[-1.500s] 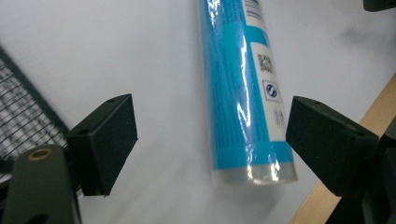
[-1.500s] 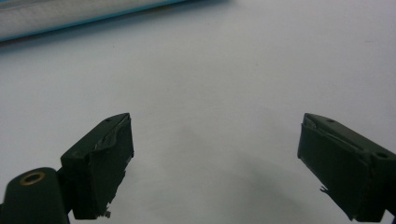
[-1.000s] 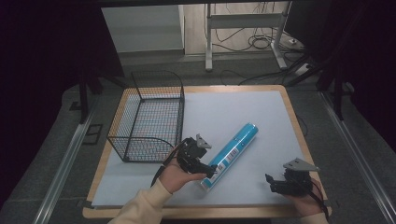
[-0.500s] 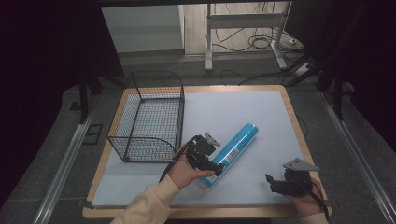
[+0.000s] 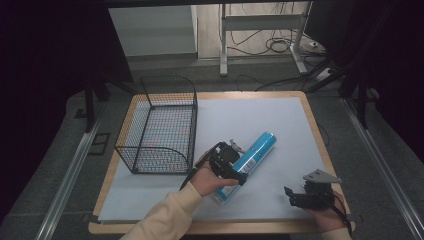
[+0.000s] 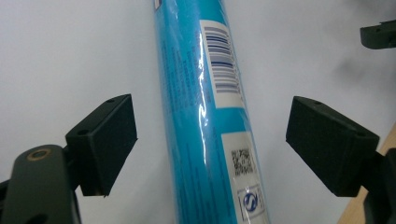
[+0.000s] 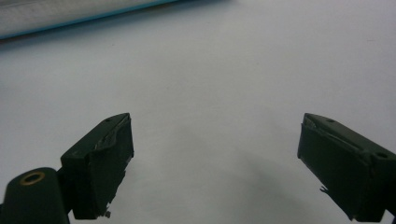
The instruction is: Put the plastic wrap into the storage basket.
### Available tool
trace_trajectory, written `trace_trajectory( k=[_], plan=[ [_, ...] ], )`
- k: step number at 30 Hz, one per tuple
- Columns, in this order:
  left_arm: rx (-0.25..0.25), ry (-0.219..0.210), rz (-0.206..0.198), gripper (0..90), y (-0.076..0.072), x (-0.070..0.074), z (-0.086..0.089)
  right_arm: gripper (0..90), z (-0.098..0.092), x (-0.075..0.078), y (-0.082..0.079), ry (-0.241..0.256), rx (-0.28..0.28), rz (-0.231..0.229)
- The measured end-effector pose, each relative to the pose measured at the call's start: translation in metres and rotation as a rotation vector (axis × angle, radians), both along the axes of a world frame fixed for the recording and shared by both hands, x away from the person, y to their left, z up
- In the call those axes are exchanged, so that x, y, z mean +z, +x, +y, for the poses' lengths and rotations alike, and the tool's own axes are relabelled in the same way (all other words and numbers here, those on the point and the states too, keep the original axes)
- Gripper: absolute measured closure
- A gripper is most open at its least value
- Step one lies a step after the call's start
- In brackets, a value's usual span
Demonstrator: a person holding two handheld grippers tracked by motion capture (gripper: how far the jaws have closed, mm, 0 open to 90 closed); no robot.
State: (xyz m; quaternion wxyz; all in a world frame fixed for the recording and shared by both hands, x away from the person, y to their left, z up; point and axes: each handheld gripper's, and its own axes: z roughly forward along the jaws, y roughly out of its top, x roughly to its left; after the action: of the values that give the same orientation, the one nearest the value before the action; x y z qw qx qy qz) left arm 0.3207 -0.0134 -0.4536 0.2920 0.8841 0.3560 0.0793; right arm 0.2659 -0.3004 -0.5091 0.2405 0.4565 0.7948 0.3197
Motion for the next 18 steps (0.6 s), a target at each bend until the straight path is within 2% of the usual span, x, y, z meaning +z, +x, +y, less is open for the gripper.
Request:
trace_trajectory(
  k=[12,18],
  plan=[
    [-0.005,0.038,0.038,16.1,0.018,-0.007,-0.022,10.9,0.000,0.000,0.001,0.003,-0.002,-0.002],
    [0.013,0.059,0.046,16.1,0.029,-0.010,-0.032,11.0,0.000,0.000,0.000,0.001,-0.002,-0.004]
  ],
)
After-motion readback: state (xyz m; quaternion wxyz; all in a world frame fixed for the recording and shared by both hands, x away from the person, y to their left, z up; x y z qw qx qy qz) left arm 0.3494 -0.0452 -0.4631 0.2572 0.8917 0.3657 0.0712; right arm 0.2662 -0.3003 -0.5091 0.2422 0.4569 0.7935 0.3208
